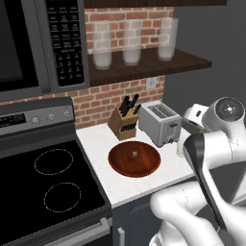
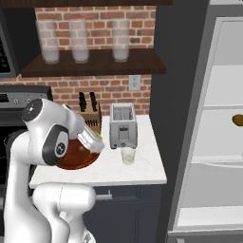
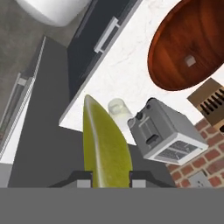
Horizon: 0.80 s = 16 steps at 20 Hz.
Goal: Grab a lemon wedge from the fridge and one ice cube from the ice bowl, and put them in the glass of lemonade.
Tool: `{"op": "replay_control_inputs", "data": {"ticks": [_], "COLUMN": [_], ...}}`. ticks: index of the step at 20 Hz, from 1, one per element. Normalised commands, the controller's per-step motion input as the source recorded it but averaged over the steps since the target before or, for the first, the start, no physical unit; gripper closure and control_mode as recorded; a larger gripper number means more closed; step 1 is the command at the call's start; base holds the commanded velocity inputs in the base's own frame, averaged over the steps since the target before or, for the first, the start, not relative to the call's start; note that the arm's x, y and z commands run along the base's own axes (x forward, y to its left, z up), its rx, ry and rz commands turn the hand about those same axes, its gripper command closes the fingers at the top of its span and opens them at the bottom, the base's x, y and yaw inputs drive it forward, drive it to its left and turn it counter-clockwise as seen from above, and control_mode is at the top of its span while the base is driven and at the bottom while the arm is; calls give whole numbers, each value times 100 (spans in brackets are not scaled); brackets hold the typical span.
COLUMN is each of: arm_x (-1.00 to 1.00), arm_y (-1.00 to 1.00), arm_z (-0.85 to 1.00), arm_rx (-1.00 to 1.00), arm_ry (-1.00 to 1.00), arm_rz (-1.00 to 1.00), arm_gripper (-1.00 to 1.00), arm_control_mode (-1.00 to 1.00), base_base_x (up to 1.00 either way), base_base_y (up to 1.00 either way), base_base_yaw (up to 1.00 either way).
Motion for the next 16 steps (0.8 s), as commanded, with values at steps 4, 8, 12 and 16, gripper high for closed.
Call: {"op": "replay_control_inputs", "data": {"ticks": [4,8,12,16], "arm_x": [48,46,43,41], "arm_y": [-24,-32,-23,-1], "arm_z": [-34,-38,-37,-21], "arm_rx": [0,0,0,0], "arm_ry": [-5,0,0,0], "arm_rz": [0,0,0,0], "arm_gripper": [100,100,100,100], "arm_control_mode": [-100,-100,-100,-100], "base_base_x": [0,0,0,0], "base_base_y": [0,0,0,0], "base_base_yaw": [0,0,0,0]}}
